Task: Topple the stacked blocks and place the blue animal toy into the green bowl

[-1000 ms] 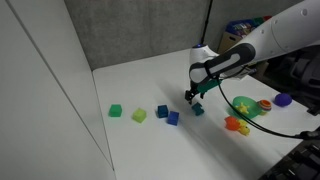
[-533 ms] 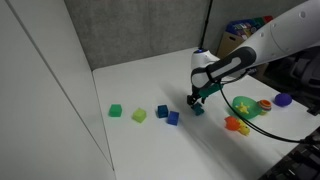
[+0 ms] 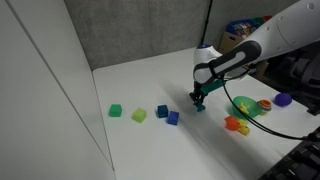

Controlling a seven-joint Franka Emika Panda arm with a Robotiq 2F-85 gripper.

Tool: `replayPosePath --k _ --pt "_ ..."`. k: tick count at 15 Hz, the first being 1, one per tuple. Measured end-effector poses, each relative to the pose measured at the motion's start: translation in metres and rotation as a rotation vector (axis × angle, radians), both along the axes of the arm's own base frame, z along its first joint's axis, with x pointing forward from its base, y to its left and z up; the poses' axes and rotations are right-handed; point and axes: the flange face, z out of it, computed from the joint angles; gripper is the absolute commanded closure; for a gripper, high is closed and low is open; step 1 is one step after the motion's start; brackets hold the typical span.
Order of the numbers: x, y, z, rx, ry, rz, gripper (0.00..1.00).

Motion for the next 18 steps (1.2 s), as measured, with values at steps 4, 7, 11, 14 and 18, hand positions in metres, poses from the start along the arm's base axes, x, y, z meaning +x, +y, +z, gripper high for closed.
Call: replayPosePath --k 4,7,11,14,18 --pt "0.004 -0.020 0.040 -0.013 -0.033 -0.022 0.90" --pt "-0.001 -0.046 0.072 -0.031 -0.048 -0.051 0.92" --pt "-0.022 -0.094 0.101 -0.080 -0.039 -0.093 0.90" --pt "-0.045 -0.135 0.110 -0.116 -0.013 -0.131 0.90" --pt "-0.078 -0.179 0.109 -0.153 0.036 -0.174 0.90"
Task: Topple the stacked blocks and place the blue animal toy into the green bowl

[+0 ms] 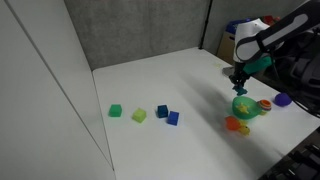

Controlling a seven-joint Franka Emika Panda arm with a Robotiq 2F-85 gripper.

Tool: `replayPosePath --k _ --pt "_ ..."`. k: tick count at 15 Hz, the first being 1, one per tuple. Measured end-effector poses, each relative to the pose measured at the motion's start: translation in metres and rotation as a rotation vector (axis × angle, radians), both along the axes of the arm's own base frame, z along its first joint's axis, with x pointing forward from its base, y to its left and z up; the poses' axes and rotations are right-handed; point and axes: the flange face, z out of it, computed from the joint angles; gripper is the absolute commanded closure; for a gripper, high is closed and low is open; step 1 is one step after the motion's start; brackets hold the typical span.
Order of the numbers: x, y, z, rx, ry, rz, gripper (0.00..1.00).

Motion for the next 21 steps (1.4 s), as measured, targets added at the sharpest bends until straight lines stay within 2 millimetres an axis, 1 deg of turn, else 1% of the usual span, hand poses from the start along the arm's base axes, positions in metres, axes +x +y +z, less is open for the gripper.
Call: replayPosePath --k 2,3,4,5,6,9,10,11,13,16,21 --pt "-0.016 -0.015 -0.004 -0.008 0.027 -0.018 0.90" --pt "-0.024 -0.021 -0.006 -0.010 0.040 -0.026 0.86" --pt "-0.030 -0.025 -0.008 -0.011 0.050 -0.033 0.46" --pt "-0.036 -0.029 -0.010 -0.009 0.060 -0.041 0.45" --pt "-0.040 -0.032 -0.011 -0.008 0.066 -0.048 0.39" --pt "-0.046 -0.037 -0.003 -0.004 0.060 -0.062 0.15" --pt "-0.045 -0.038 0.003 -0.003 0.049 -0.064 0.06" --pt "-0.044 -0.038 0.012 -0.002 0.037 -0.064 0.01" --pt "-0.041 -0.036 0.032 0.000 0.010 -0.063 0.00" --pt "-0.036 -0.027 0.064 0.010 -0.018 -0.050 0.00" --pt "-0.035 0.006 0.113 0.055 -0.018 0.020 0.00"
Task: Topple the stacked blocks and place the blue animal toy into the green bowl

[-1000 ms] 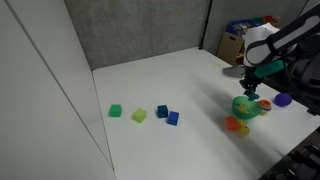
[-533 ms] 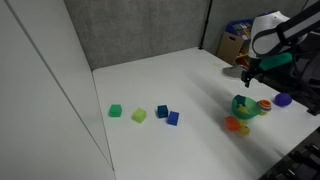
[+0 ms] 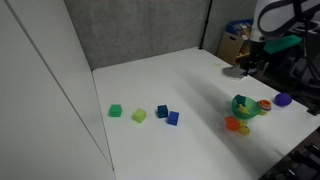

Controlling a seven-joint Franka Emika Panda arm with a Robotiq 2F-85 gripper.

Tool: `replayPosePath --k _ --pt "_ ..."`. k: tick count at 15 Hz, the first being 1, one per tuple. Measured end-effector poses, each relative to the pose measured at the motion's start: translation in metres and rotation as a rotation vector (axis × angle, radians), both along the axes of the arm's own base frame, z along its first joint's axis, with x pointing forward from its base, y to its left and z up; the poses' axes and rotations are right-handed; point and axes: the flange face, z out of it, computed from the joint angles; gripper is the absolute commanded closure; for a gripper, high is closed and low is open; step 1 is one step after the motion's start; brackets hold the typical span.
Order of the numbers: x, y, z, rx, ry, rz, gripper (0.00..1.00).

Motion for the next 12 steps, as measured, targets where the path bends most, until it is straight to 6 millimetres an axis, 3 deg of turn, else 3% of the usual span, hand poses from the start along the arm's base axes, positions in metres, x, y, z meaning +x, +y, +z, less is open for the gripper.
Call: replayPosePath --k 4,8,12 --pt "-0.006 0.029 0.044 0.094 0.012 0.091 0.00" --pt "-0.018 0.044 0.084 0.121 0.009 0.130 0.00" --pt "-0.031 0.056 0.107 0.123 -0.018 0.150 0.00"
